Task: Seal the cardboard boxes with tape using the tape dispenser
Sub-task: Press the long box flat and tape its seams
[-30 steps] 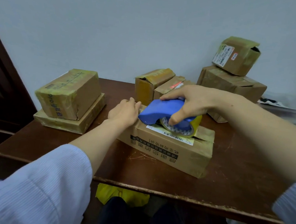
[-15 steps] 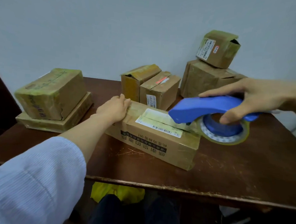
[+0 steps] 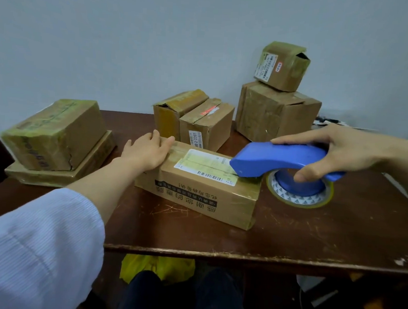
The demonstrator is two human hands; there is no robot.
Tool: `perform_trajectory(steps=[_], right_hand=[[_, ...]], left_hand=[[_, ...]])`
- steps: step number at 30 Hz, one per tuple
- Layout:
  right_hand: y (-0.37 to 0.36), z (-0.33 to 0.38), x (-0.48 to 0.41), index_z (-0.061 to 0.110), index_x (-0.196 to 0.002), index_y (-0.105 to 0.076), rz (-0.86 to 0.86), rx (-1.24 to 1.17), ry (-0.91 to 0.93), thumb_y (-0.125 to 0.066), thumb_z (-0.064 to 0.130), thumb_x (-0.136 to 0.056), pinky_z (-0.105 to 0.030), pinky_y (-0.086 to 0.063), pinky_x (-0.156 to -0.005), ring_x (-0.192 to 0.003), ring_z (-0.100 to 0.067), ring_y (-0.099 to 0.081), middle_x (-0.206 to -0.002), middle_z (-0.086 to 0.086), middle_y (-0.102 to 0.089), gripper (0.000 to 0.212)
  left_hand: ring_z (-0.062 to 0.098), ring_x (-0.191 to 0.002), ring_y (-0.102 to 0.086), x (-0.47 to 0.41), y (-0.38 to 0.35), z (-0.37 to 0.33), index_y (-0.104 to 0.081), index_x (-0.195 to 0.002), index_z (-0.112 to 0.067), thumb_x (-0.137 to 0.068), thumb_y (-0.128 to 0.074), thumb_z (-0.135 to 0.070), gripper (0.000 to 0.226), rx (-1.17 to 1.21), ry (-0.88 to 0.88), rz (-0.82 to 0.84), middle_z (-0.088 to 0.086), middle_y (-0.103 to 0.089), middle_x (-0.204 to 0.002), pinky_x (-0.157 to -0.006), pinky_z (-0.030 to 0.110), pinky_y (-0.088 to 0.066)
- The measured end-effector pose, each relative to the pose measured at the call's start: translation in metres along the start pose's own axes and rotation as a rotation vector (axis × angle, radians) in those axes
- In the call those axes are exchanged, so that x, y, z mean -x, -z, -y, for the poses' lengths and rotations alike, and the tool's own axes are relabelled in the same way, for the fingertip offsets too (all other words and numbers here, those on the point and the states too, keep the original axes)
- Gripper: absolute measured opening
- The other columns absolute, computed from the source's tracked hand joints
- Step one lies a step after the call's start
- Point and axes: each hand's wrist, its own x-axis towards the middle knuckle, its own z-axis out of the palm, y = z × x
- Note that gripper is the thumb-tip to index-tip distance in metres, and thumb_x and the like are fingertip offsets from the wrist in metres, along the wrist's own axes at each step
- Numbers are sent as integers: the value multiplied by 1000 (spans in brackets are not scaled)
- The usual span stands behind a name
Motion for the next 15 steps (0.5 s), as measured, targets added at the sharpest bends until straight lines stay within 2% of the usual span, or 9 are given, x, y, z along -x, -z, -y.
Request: perform_trajectory(steps=[7, 9, 12, 15], right_hand=[[-5, -14, 11, 71, -113, -47, 25, -48, 10, -83, 52, -54, -17, -44, -76, -95, 12, -57, -109, 44, -53, 72], [-5, -20, 20, 71, -113, -47, 40, -56, -13, -85, 57, -48, -19, -46, -77, -97, 9, -59, -112, 42, -54, 77], [-2, -40, 36, 69, -115, -48, 50, -32, -33, -77, 78, -30, -25, -50, -88, -107, 1, -60, -120, 36, -55, 91], [-4, -58, 48, 67, -114, -51, 55, -107, -40, -80, 77, -28, -33, -48, -96, -112, -1, -59, -123, 34, -55, 91]], left_hand=[[22, -147, -15, -1, -1, 1, -12, -154, -16, -97, -9, -59, 71, -13, -3, -1, 6, -19, -159, -118, 48, -7], [21, -147, -16, 0, -1, 1, -14, -154, -16, -97, -10, -60, 72, -21, -5, -7, 6, -20, -159, -118, 48, -7], [22, -146, -18, 2, -1, -1, -16, -153, -15, -97, -12, -61, 73, -28, -6, -13, 6, -23, -158, -118, 48, -9], [24, -146, -19, 3, 3, -3, -15, -153, -15, -97, -15, -61, 72, -37, -7, -5, 7, -22, -158, -117, 48, -10]])
